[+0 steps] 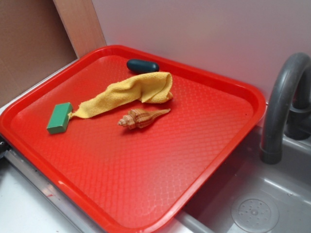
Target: Grab the yellow cloth.
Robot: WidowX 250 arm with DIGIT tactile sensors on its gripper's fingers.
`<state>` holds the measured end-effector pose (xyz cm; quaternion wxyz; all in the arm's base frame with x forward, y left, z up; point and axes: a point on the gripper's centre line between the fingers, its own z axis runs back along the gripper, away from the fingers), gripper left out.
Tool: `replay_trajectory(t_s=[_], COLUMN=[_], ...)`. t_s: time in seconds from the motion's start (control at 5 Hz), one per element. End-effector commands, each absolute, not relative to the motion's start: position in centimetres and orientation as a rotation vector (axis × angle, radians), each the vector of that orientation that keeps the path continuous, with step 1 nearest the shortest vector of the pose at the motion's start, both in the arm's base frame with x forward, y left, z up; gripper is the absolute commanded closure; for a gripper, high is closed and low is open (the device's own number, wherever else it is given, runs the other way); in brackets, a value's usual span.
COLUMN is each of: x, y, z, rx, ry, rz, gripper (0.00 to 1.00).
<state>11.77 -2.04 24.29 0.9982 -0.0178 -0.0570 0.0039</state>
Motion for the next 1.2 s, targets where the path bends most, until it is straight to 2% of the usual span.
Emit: replay_trajectory(t_s=[0.0, 0.2, 0.4, 0.6, 0.8, 1.0], x=[11.8, 16.0, 18.9, 21.9, 24.4, 26.8], y=[-2.0, -2.1, -3.6, -5.6, -8.1, -10.3], z=[24.3, 23.5, 23.1, 21.7, 18.8, 15.2], rx=[-0.036, -0.012, 0.003, -0.008, -0.024, -0.026], ry=[-0.114, -0.199, -0.257, -0.327, -0.322, -0.272], rz=[0.008, -0.161, -0.310, -0.473, -0.579, -0.633], gripper=[0.00, 0.00, 0.00, 0.00, 0.00, 0.00])
